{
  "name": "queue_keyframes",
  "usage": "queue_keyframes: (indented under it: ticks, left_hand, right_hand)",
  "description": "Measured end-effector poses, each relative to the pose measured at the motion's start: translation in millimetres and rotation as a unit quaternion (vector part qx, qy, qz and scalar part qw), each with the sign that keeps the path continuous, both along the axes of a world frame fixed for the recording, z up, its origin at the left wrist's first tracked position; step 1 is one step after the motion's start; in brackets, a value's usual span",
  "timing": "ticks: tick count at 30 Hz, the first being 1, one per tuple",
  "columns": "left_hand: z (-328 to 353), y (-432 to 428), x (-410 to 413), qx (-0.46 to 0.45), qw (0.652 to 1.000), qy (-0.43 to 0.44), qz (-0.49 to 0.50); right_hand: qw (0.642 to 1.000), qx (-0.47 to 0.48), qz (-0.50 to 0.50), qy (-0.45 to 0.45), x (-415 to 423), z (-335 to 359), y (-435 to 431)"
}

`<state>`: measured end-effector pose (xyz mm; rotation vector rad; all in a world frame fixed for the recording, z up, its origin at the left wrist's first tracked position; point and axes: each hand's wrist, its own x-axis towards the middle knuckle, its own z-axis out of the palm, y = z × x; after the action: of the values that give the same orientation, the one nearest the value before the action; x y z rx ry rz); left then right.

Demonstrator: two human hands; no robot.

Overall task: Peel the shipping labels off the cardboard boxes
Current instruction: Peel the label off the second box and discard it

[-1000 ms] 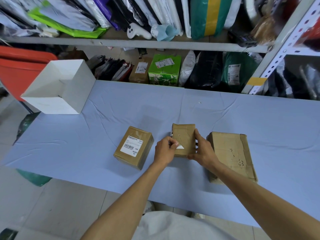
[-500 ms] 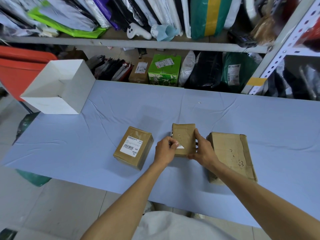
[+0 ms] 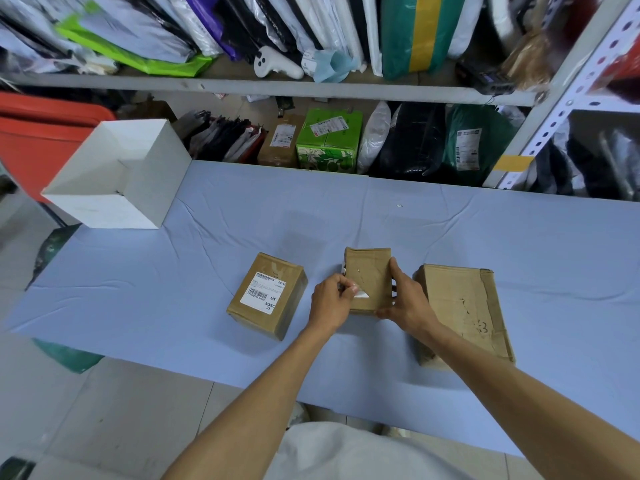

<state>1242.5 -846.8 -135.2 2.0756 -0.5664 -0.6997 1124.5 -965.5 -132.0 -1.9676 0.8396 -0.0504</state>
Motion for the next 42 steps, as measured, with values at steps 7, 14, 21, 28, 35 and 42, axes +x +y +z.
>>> queue_keyframes:
  ticks: [7,14,21,28,35,42]
  left_hand:
    - [0.2,0.7,-0.1,-0.004,1.0,0.002,-0.002]
    - [0.5,0.2,0.4,0.002,1.0,0.006,-0.002]
    - [3.0,-1.3,-1.3,-0.005,1.0,0.0,0.004]
    - [5.7,-2.9,-1.3,-0.011,1.0,0.006,0.002]
    - [6.7,-2.8,-2.6,-0.013,1.0,0.012,0.002]
    - [7.7,-2.6,-3.8,-0.021,1.0,0.023,0.002]
  right_hand:
    - [1.0,-0.003,0.004,0.0,0.4,-1.0,-0.4]
    - [1.0,-0.007,0.009,0.006,1.6,-1.8,-1.9]
    - [1.0,-0.005,0.003,0.008,3.5,-3.5,-4.0]
    - [1.0,-0.01,0.007,0.005,4.2,-2.2,-5.9]
    - [1.0,-0.02,0.014,0.008,3.3,-0.9,-5.5]
    - [0.999,-0.034,0.015,0.019,3.7,0.6,-4.5]
